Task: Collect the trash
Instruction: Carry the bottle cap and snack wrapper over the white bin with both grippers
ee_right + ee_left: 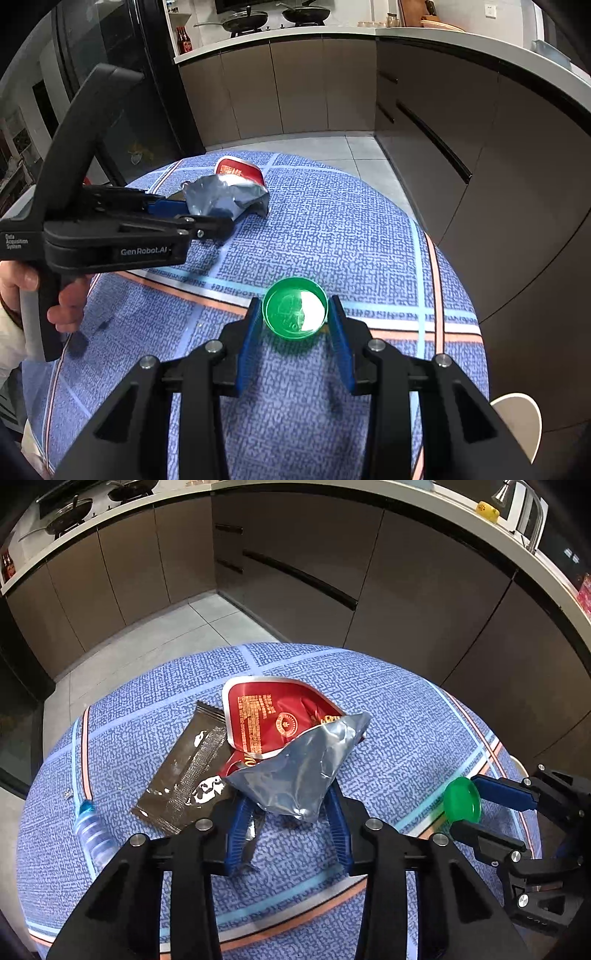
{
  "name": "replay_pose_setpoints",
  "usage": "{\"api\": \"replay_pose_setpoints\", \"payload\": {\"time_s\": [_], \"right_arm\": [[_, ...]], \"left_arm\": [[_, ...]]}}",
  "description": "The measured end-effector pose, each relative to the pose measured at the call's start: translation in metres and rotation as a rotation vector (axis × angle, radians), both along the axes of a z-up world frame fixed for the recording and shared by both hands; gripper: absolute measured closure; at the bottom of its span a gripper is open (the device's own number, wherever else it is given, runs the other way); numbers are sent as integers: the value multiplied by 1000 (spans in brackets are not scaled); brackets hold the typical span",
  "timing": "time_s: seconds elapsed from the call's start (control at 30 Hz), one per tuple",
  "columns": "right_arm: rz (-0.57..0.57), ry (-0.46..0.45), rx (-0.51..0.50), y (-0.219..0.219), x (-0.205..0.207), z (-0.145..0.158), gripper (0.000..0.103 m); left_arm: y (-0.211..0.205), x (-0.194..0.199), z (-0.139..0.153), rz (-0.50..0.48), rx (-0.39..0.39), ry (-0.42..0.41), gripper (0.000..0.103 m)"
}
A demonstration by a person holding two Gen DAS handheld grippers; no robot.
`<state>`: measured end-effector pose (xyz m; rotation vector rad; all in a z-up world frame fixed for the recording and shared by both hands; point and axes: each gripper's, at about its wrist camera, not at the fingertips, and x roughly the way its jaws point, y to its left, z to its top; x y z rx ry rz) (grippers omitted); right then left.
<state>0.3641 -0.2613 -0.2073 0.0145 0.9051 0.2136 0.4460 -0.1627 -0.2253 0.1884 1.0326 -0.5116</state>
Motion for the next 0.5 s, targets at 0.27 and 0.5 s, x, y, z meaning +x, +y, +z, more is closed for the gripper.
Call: {"api": "replay_pose_setpoints", "payload": {"time_s": [0.27, 0.5], "right_arm": [[-11, -11, 12, -5, -11, 7, 66], [-9, -30, 30, -8, -25, 19, 66]], "left_arm": [[4, -17, 8, -36, -31, -13, 71], [29, -49, 30, -60, -127, -22, 71]]}}
